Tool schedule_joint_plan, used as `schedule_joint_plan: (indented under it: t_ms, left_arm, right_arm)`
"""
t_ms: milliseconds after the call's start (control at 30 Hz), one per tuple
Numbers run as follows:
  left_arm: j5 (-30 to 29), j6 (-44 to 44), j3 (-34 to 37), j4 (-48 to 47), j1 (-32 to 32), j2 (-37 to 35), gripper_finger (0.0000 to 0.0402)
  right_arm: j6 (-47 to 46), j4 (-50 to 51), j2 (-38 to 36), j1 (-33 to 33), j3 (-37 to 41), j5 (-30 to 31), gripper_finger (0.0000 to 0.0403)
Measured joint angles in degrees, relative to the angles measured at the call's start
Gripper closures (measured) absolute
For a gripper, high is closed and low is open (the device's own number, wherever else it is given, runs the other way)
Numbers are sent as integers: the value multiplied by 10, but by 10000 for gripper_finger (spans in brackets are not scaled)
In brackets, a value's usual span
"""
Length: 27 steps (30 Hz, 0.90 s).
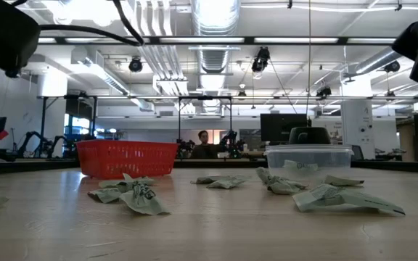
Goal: Pick and place items into bin
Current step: Put the stevia packet into the red bin
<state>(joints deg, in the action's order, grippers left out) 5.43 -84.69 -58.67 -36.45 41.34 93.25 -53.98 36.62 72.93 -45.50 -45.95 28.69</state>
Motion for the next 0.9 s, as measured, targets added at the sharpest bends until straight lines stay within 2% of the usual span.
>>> schedule_joint_plan:
  t_ms: [233,367,567,900]
  left_arm:
    - [-1,-24,-1,8,-1,14,186]
    - [-1,-37,-1,35,-1,36,158]
    - [4,-52,-14,35,-2,74,150]
    - [0,-72,-14,19,-2,81,157]
  right_arm:
    - [2,-10,0,0,6,0,343]
    - [2,-12,0,0,6,0,342]
    - [1,-15,0,0,6,0,346]
    - [0,-30,0,0,6,-1,346]
